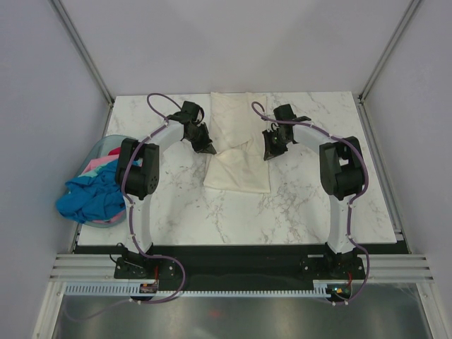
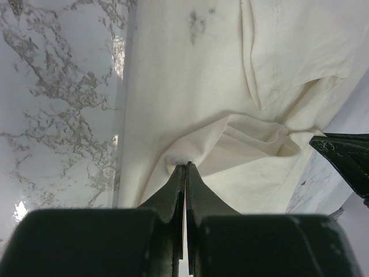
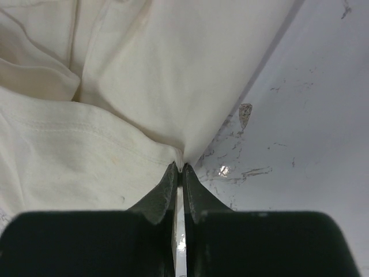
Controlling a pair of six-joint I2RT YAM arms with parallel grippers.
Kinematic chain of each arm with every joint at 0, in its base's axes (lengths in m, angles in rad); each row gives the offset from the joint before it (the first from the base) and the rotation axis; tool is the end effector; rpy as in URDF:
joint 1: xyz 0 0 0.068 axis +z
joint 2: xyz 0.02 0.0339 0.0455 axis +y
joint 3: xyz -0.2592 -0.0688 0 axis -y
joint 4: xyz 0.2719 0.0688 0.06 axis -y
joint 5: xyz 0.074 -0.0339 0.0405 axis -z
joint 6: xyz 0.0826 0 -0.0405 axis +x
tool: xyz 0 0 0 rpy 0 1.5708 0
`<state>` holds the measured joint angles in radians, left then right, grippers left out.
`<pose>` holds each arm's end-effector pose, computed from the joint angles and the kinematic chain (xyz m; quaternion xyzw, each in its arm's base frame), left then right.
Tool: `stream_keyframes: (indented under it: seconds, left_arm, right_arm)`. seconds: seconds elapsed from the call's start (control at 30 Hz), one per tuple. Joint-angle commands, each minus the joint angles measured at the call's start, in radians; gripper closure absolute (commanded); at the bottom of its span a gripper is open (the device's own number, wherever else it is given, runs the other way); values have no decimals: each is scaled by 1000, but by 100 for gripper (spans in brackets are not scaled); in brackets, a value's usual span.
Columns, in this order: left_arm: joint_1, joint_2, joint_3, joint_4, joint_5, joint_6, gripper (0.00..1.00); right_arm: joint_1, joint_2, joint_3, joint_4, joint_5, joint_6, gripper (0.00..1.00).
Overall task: Fold and stack the t-shirts
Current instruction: Fold the tshirt
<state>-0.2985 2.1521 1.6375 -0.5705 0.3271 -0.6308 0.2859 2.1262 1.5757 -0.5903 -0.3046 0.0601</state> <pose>0.4697 -0.1723 0.1139 -0.1198 0.9510 -0.2476 0.1413 0.4569 0.1601 0.1038 -0.1410 0.9559 0.1823 0.1822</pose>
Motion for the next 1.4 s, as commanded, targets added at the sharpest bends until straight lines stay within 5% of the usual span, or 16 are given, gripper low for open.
stream_keyframes:
  seconds: [0.0, 0.2, 0.5, 1.37]
  left_arm:
    - [5, 5, 39, 4, 30, 19, 98]
    - [4, 8, 45, 4, 40, 13, 98]
    - [4, 6, 41, 4, 38, 13, 98]
    - [25, -43, 96, -19, -16, -43, 98]
  right_arm:
    - [-1, -61, 38, 35, 25, 1, 92]
    - [-1, -61, 46, 33, 25, 4, 72]
    - [1, -51, 40, 40, 16, 1, 100]
    - [2, -166, 33, 113, 84, -11, 100]
